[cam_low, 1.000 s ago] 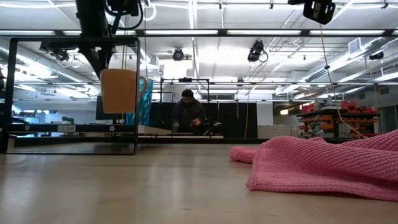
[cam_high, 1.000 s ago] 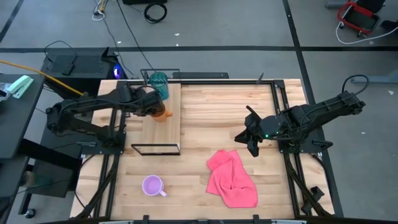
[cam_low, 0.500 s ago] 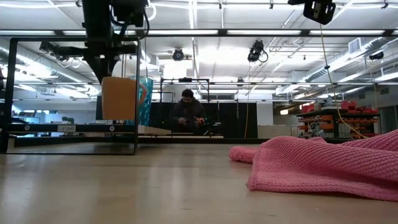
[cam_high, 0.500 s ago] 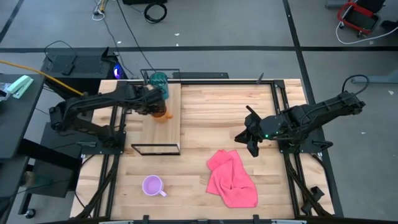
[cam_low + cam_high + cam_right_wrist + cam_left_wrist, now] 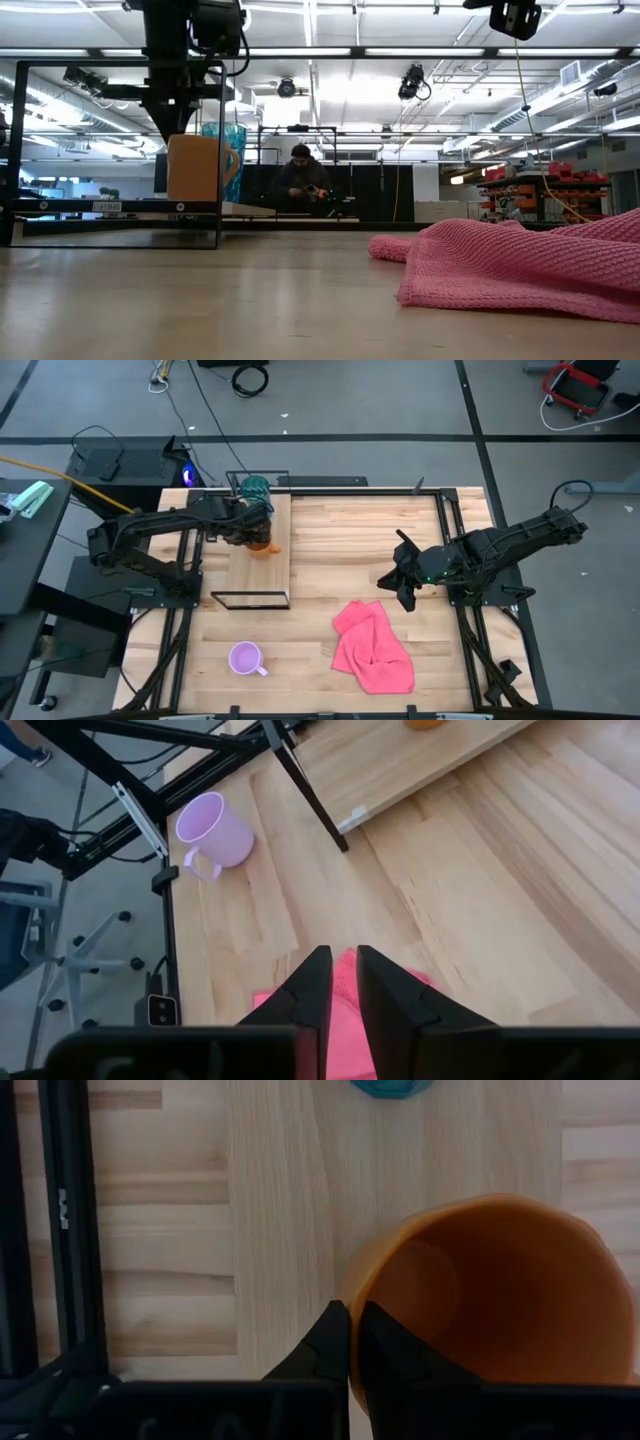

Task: Stack small to large cups/mugs on shelf
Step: Put the orange mug on the shelf

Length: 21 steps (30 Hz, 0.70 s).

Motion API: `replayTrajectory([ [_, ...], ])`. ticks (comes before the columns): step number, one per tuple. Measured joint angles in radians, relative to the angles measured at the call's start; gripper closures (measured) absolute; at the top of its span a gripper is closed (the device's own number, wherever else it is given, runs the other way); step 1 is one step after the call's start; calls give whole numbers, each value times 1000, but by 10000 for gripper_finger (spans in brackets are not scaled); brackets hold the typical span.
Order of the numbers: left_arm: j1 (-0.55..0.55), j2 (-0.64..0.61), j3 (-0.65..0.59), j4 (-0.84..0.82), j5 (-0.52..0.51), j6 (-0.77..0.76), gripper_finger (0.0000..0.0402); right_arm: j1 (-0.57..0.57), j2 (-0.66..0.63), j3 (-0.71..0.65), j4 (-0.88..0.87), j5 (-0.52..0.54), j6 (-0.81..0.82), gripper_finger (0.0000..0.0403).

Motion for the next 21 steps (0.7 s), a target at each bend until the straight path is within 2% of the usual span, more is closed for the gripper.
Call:
replayTrajectory([
  [13,-3,0,0,-4,7,-1,354,0,0,0,-1,0,1,357],
  [21,-3,-4,0,-4,15,-2,357,0,0,0,-1,0,1,357],
])
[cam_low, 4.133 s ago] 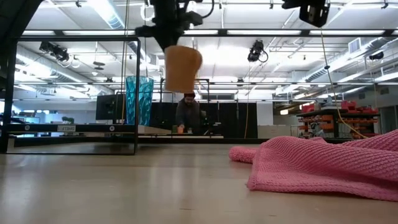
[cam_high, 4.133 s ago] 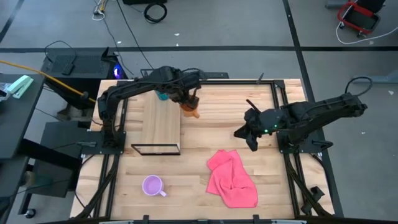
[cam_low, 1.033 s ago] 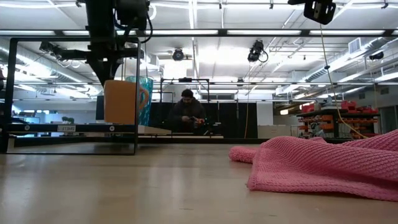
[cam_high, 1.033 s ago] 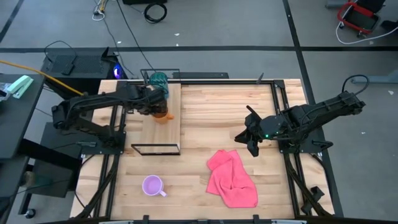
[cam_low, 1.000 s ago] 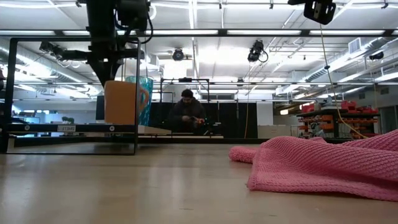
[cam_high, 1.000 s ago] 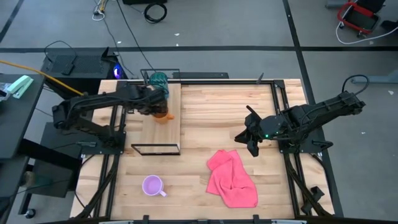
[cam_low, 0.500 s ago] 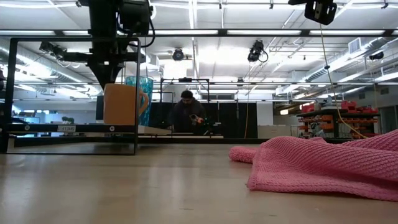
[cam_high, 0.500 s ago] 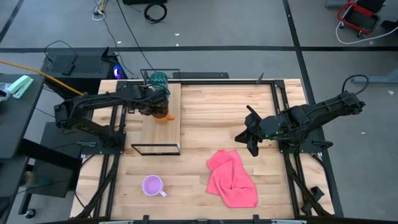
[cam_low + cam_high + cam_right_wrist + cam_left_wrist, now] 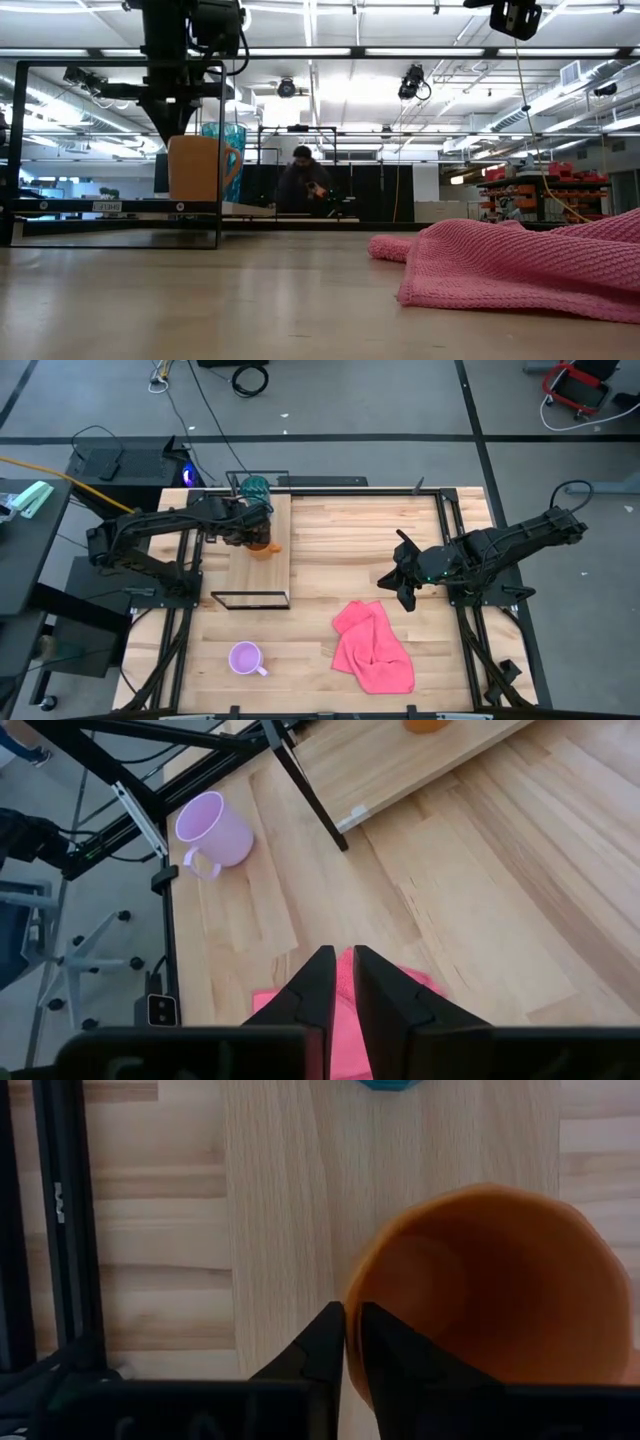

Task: Stack small to large cups/mugs on shelf
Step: Put the orange mug on the shelf, then put the pink mug on the shelf

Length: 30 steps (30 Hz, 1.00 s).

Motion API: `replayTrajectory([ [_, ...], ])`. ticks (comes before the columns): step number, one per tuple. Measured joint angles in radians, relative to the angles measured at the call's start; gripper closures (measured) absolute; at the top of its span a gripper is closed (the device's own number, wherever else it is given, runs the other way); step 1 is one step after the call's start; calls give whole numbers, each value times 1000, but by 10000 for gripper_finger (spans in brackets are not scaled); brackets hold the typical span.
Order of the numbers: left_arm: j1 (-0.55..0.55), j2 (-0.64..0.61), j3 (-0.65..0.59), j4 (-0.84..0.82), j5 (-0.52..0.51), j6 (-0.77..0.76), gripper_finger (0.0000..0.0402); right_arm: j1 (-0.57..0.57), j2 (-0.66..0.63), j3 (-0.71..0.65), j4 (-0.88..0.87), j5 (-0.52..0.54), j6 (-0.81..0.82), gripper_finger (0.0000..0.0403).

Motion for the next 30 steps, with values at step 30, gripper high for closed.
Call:
replayTrajectory([
  [30,-312,-355,1,39,27,-111,332,0,0,0,-47,-6,-7,357],
])
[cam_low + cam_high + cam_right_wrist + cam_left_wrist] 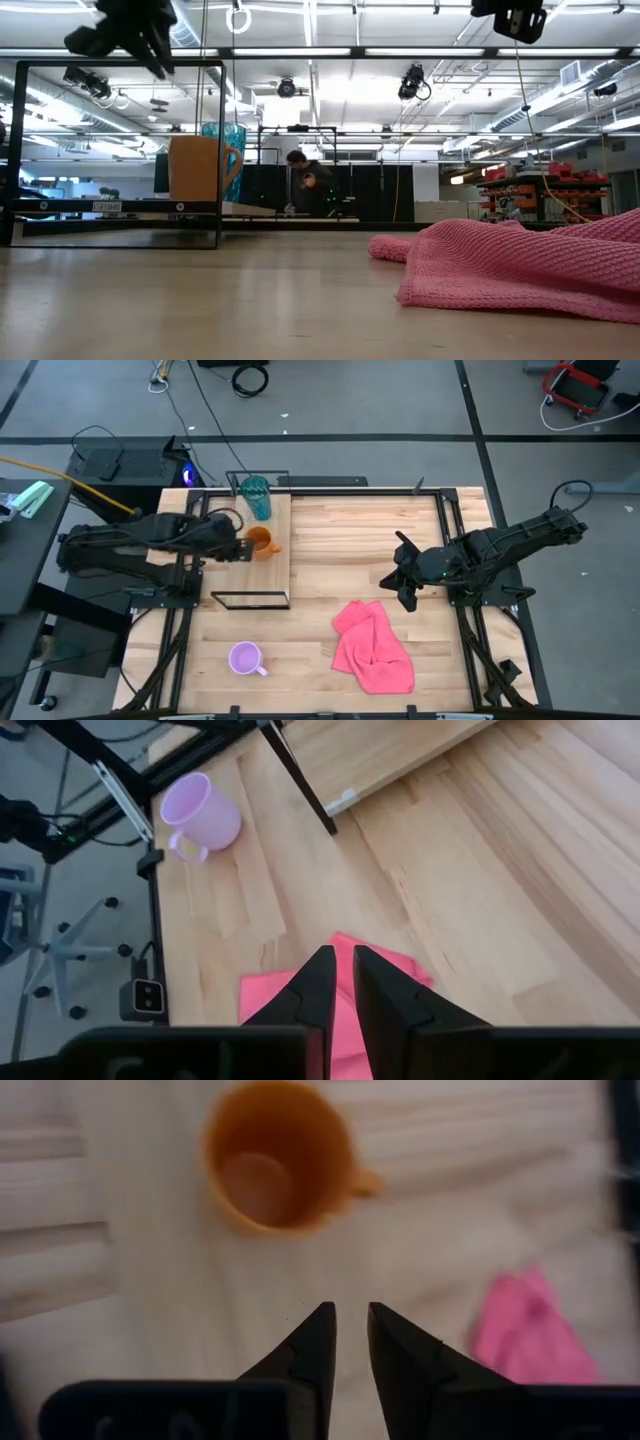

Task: Stack small to large cups/mugs on shelf
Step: Put the pink mug on the shelf

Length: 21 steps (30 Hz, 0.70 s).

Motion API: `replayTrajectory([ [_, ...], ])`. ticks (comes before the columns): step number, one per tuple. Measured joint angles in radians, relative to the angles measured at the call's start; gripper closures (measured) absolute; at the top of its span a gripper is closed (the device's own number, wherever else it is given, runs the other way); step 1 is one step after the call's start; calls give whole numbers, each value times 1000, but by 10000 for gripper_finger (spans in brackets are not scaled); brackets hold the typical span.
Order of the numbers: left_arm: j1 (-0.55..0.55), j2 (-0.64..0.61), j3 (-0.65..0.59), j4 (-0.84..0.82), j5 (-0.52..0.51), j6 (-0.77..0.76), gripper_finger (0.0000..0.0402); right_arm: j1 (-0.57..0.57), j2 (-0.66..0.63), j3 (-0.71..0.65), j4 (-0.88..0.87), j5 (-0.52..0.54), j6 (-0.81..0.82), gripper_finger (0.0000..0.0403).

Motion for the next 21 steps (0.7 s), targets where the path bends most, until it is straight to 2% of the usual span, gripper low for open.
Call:
replayTrajectory([
  [3,-76,-49,0,60,0,16,329,0,0,0,2,0,-1,357],
  [9,-248,-117,0,272,3,150,335,0,0,0,2,0,-1,357],
  [14,-388,-135,0,439,51,163,345,0,0,0,2,0,-1,357],
  [18,-507,-133,0,505,67,105,351,0,0,0,2,0,-1,357],
  [21,-610,-115,-1,503,72,-32,354,0,0,0,2,0,-1,357],
])
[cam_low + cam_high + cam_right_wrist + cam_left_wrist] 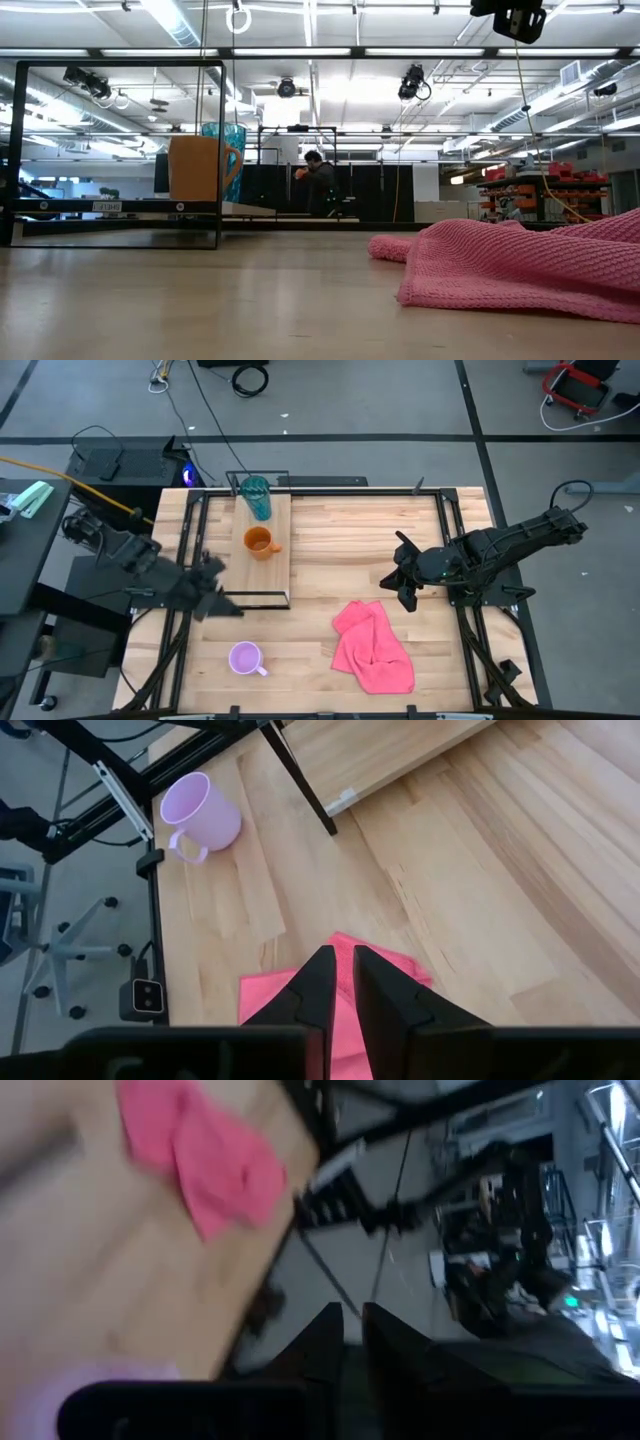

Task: Stack small to large cups/mugs on shelf
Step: Put the pink mug on the shelf

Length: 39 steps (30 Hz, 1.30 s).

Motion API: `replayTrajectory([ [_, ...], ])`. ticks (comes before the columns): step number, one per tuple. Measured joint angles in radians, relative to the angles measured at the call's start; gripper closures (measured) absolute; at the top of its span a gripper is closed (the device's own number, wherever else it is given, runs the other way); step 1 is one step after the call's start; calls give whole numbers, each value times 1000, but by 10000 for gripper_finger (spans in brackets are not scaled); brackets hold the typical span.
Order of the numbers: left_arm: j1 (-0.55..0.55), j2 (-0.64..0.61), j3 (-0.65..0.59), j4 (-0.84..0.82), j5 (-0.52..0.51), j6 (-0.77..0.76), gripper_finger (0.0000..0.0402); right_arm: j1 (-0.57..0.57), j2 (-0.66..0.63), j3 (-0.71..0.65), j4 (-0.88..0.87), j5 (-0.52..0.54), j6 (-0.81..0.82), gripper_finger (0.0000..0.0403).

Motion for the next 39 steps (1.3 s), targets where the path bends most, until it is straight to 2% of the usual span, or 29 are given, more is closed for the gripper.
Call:
replayTrajectory([
  [6,-201,67,-1,-23,-2,-330,357,0,0,0,0,0,0,357],
  [11,-324,137,-1,-77,-21,-509,367,0,0,0,0,0,-19,357],
  [16,-390,200,-1,-239,-83,-662,378,0,0,0,0,0,-27,357],
  [21,-395,271,-1,-414,-100,-772,386,0,0,0,0,0,-32,357],
  [26,-368,345,-1,-451,-100,-767,386,0,0,0,0,0,-33,357],
  [31,-341,407,-1,-452,-99,-693,378,0,0,0,0,0,-34,357],
  [35,-334,442,-1,-451,-82,-620,372,0,0,0,0,0,-33,357],
  [39,-334,462,0,-449,-46,-608,363,0,0,0,1,0,-26,357],
])
